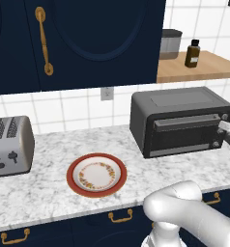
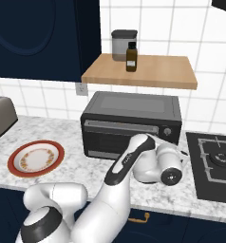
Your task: Pick up the kebab skewer and baguette bread, and place them inside the toaster oven. Close the toaster oven door and start by setting the timer.
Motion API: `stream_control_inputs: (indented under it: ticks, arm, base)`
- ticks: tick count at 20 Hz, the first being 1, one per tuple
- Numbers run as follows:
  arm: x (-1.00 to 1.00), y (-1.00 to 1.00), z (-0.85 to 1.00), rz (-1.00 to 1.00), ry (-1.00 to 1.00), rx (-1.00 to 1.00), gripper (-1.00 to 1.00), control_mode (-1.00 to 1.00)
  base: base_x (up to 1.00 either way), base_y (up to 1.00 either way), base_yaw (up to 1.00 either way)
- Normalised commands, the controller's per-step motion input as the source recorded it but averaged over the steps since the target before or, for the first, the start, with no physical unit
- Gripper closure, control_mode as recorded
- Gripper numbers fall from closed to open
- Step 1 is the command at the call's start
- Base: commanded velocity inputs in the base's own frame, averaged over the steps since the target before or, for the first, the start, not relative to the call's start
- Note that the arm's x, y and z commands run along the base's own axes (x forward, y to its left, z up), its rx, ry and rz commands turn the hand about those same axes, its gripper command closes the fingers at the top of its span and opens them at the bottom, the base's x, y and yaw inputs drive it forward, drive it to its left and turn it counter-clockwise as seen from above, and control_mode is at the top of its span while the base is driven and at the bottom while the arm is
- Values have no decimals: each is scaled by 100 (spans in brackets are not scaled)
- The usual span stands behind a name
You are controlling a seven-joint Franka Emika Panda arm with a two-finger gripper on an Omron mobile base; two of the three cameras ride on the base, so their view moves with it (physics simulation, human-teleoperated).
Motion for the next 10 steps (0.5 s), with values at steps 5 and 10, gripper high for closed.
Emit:
stream_control_inputs:
  ticks: [5,10]
  arm:
    - [0,8,1,-1,0,14,-100,-100]
    - [0,0,5,-2,0,22,-100,-100]
  base:
    - [0,0,0]
    - [0,0,0]
